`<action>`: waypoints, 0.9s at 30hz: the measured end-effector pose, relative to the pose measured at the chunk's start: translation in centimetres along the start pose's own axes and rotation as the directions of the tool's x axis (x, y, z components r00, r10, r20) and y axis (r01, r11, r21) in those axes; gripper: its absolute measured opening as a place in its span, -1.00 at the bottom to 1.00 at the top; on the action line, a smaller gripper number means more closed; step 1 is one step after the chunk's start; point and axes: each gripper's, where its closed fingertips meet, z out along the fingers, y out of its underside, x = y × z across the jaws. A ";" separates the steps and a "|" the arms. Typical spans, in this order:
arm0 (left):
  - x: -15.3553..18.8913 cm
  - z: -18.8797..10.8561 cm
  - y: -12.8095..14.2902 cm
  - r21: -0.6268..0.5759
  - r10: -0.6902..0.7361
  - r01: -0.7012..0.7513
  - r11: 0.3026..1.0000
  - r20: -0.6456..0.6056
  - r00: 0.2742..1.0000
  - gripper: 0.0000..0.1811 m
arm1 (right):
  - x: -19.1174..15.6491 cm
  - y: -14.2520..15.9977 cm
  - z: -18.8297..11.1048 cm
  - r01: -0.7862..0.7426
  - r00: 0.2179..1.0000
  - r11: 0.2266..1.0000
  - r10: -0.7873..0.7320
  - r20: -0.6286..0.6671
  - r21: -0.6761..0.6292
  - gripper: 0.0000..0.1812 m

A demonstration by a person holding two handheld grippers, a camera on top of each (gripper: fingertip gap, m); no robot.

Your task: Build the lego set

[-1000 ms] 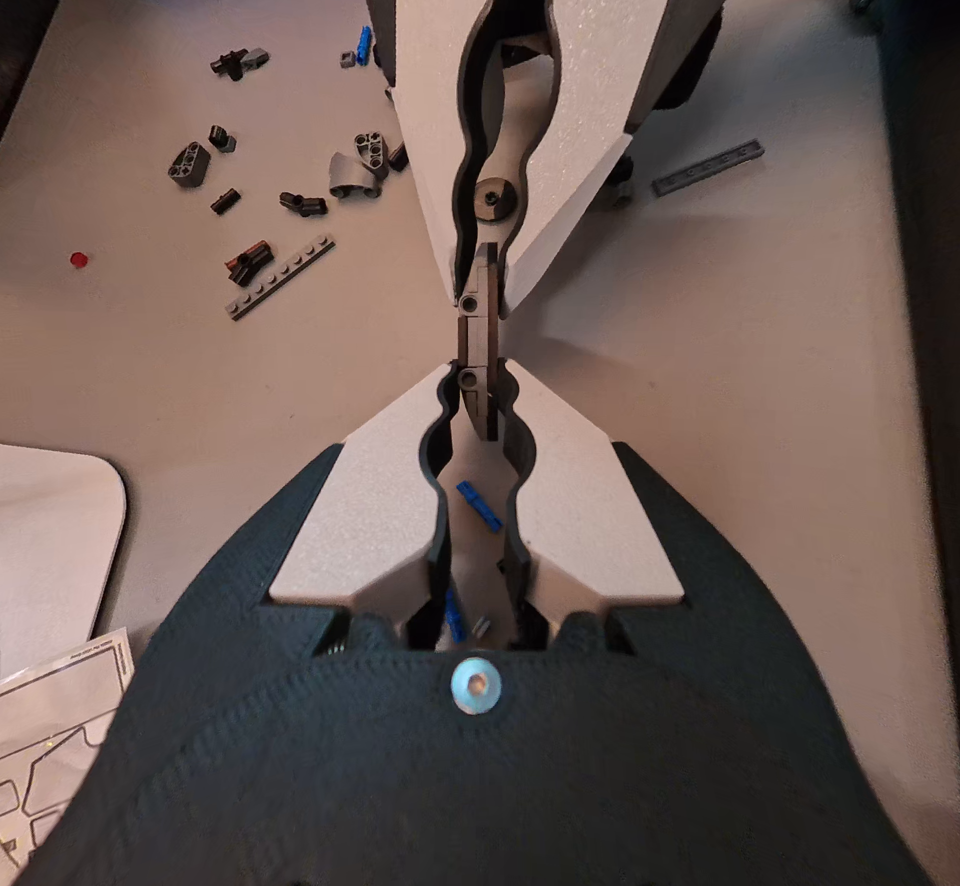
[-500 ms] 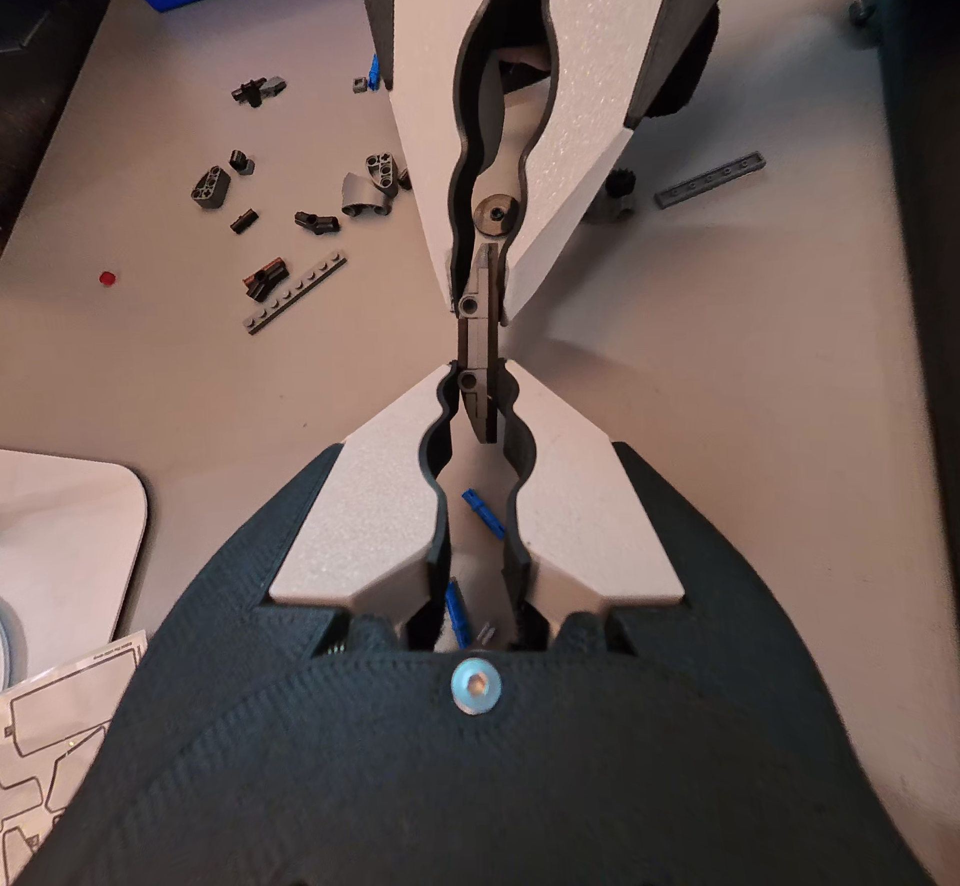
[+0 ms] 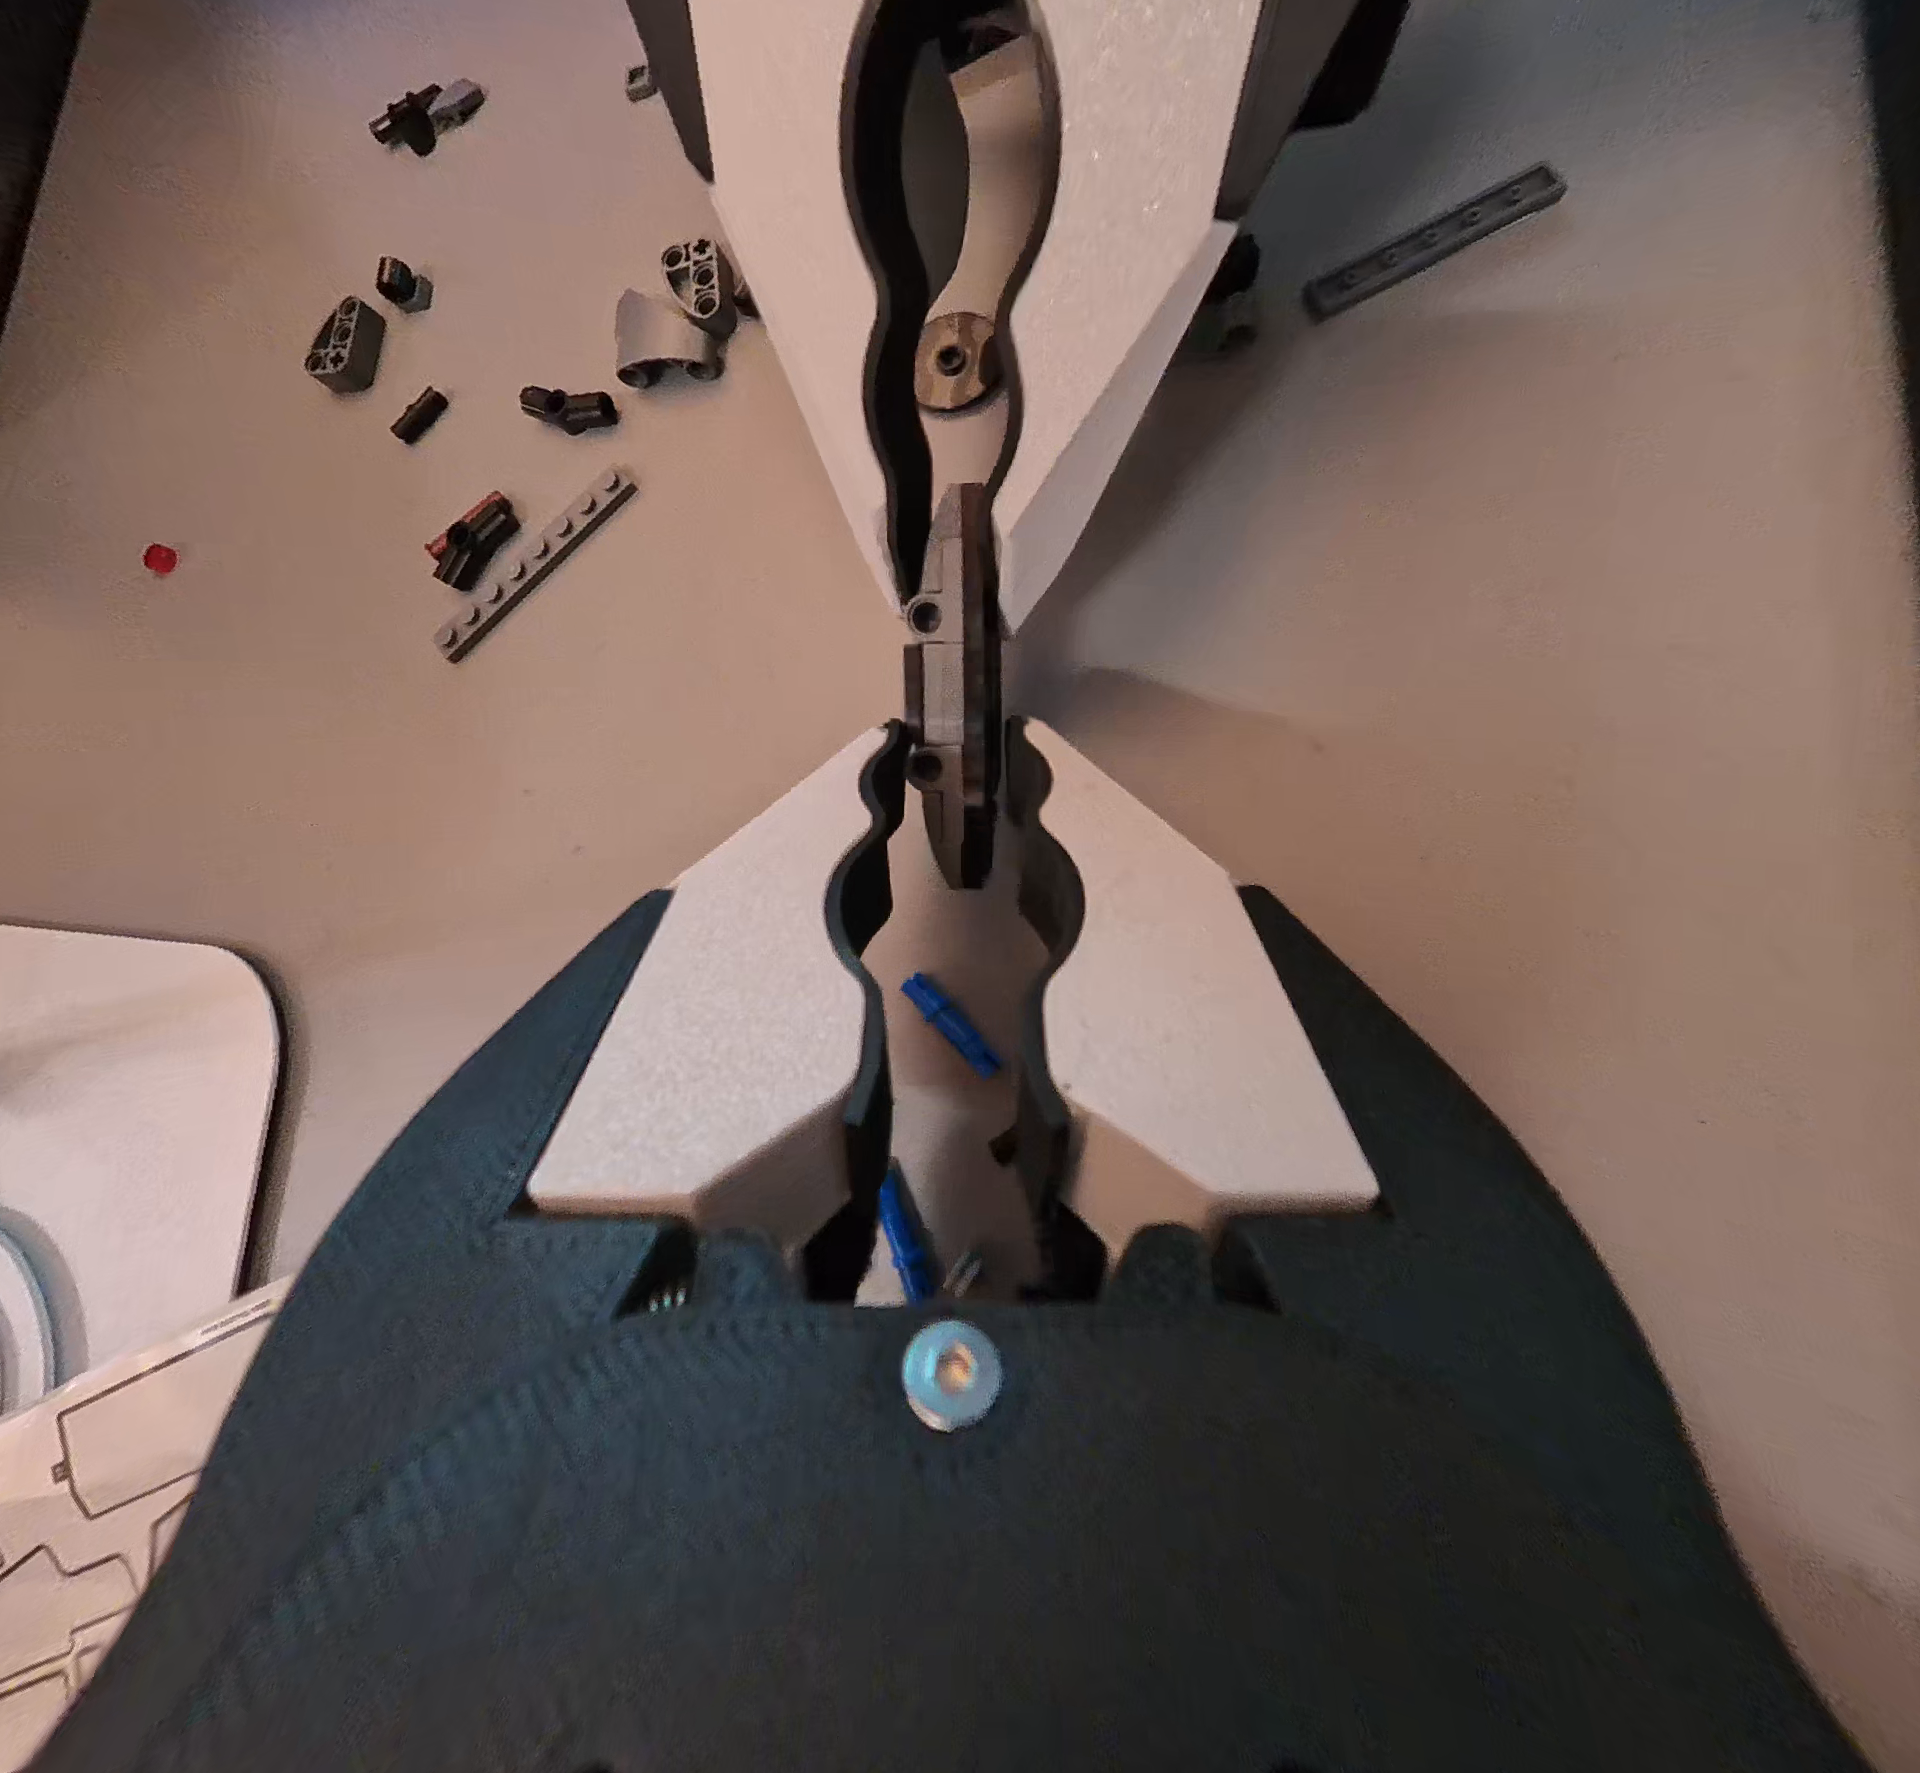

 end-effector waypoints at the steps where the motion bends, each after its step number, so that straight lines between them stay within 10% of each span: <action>1: 0.0 0.1 0.0 -0.003 0.003 -0.003 1.000 0.001 1.000 -0.82 | -0.1 0.0 0.0 -0.001 1.000 1.000 0.001 0.009 0.003 -0.89; 27: -2.2 -0.4 2.0 -0.092 0.026 -0.015 0.996 0.112 0.993 -0.89 | 1.1 0.4 -0.1 -0.013 0.998 0.999 0.010 -0.069 -0.032 -0.84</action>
